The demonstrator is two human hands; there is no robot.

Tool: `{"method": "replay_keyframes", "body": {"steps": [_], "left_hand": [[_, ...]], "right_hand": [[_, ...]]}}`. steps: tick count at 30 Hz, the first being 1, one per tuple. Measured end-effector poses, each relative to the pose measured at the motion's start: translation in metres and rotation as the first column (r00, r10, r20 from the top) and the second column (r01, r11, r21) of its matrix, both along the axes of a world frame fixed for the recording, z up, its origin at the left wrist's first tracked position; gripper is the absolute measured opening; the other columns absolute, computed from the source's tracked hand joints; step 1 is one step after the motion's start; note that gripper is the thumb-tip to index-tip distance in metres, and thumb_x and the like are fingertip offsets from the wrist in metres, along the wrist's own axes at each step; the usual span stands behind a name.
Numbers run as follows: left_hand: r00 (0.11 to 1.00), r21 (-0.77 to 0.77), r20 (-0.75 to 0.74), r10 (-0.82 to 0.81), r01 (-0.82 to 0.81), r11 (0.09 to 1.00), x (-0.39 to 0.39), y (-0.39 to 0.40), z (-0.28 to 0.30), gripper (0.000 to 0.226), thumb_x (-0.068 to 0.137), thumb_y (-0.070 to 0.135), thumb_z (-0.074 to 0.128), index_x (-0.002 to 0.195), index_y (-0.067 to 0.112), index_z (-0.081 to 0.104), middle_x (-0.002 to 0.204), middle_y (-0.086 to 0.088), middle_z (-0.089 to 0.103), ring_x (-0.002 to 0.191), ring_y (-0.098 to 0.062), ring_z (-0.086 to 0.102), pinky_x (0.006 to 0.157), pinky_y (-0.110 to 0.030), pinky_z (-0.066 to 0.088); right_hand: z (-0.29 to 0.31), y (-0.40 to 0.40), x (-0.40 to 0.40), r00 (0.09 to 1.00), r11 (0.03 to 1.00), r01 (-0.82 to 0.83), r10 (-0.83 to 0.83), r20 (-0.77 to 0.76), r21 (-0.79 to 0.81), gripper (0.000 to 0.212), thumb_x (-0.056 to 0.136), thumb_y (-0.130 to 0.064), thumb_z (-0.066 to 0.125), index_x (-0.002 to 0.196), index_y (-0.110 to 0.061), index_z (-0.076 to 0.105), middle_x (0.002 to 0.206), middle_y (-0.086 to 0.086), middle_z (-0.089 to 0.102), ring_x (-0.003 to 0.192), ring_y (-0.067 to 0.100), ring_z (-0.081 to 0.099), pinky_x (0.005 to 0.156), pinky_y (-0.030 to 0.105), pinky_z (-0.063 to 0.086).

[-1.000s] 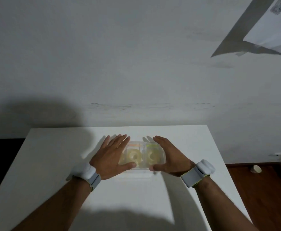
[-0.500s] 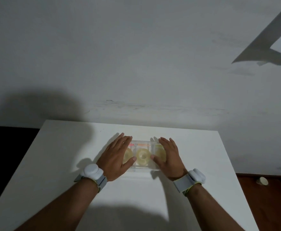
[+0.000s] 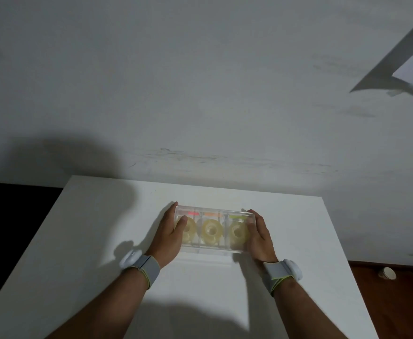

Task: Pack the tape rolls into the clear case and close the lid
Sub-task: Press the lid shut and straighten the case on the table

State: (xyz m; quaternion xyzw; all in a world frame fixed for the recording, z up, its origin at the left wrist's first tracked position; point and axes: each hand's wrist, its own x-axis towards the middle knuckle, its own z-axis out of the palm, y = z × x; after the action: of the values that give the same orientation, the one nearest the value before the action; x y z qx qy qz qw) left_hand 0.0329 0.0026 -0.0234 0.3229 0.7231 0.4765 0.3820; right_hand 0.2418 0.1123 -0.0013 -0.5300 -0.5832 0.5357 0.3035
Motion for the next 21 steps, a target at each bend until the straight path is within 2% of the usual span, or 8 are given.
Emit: {"method": "replay_keyframes", "body": {"steps": [2,4,8,12,14,17,19,21], "left_hand": [[0.998,0.014,0.058,0.034,-0.034,0.999,0.003,0.003,0.003,0.050,0.108,0.018,0.042,0.156,0.020,0.028,0.163,0.004,0.026,0.147,-0.005,0.022,0.116,-0.021,0.016],[0.993,0.020,0.108,0.053,-0.056,0.998,0.005,0.005,0.006,0.047,0.108,0.015,0.040,0.154,0.020,0.032,0.161,0.004,0.029,0.148,-0.008,0.024,0.115,-0.021,0.017],[0.981,0.046,0.175,0.085,-0.094,0.994,-0.002,0.003,0.007,0.046,0.108,0.013,0.041,0.153,0.018,0.036,0.159,0.006,0.034,0.142,-0.003,0.028,0.111,-0.019,0.019],[0.973,0.065,0.205,0.105,-0.121,0.991,-0.019,-0.004,0.010,0.048,0.108,0.013,0.041,0.155,0.018,0.033,0.160,0.005,0.034,0.147,-0.007,0.027,0.120,-0.026,0.019],[0.971,0.077,0.216,0.106,-0.125,0.989,-0.031,-0.005,0.014,0.049,0.108,0.013,0.042,0.155,0.019,0.032,0.160,0.006,0.033,0.146,-0.006,0.027,0.119,-0.026,0.019],[0.966,0.098,0.217,0.140,-0.165,0.981,-0.061,-0.011,0.020,0.048,0.107,0.014,0.043,0.155,0.020,0.034,0.158,0.009,0.035,0.144,-0.003,0.030,0.114,-0.017,0.023],[0.964,0.118,0.202,0.175,-0.201,0.972,-0.083,-0.015,0.023,0.044,0.108,0.018,0.042,0.152,0.022,0.039,0.155,0.011,0.039,0.139,0.001,0.034,0.104,-0.005,0.026],[0.961,0.146,0.187,0.202,-0.231,0.962,-0.107,-0.020,0.025,0.042,0.109,0.021,0.041,0.150,0.022,0.042,0.154,0.010,0.042,0.139,0.000,0.037,0.109,-0.009,0.027]], "right_hand": [[-0.003,0.001,-0.001,0.999,1.000,0.013,-0.014,-0.038,-0.013,0.032,0.103,-0.022,0.040,0.130,-0.013,0.054,0.134,0.004,0.057,0.125,0.021,0.052,0.110,0.041,0.039],[-0.004,0.002,-0.001,0.999,1.000,0.018,-0.019,-0.049,-0.016,0.033,0.103,-0.024,0.040,0.132,-0.012,0.053,0.135,0.004,0.057,0.127,0.021,0.051,0.111,0.046,0.038],[-0.005,-0.001,-0.009,0.995,0.998,0.045,-0.048,-0.092,-0.037,0.032,0.103,-0.025,0.041,0.129,-0.014,0.056,0.130,0.002,0.061,0.124,0.021,0.055,0.109,0.047,0.040],[-0.002,-0.005,-0.025,0.989,0.999,0.007,-0.014,-0.147,-0.048,0.034,0.103,-0.030,0.041,0.129,-0.017,0.057,0.132,-0.001,0.061,0.124,0.018,0.055,0.108,0.046,0.042],[0.000,-0.007,-0.035,0.987,0.999,-0.007,0.000,-0.160,-0.045,0.033,0.103,-0.031,0.040,0.128,-0.020,0.058,0.132,-0.005,0.061,0.124,0.014,0.055,0.107,0.039,0.043],[0.005,-0.009,-0.067,0.987,0.999,-0.029,0.024,-0.160,-0.027,0.024,0.103,-0.032,0.041,0.113,-0.035,0.062,0.115,-0.026,0.065,0.110,-0.012,0.056,0.092,0.011,0.043],[0.010,-0.010,-0.091,0.988,0.999,-0.036,0.034,-0.148,-0.011,0.022,0.102,-0.032,0.042,0.110,-0.038,0.061,0.110,-0.031,0.064,0.104,-0.018,0.054,0.087,0.004,0.040],[0.011,-0.011,-0.115,0.987,0.999,-0.033,0.035,-0.157,0.014,0.021,0.103,-0.031,0.042,0.110,-0.037,0.061,0.110,-0.032,0.063,0.103,-0.021,0.052,0.087,-0.001,0.037]]}}
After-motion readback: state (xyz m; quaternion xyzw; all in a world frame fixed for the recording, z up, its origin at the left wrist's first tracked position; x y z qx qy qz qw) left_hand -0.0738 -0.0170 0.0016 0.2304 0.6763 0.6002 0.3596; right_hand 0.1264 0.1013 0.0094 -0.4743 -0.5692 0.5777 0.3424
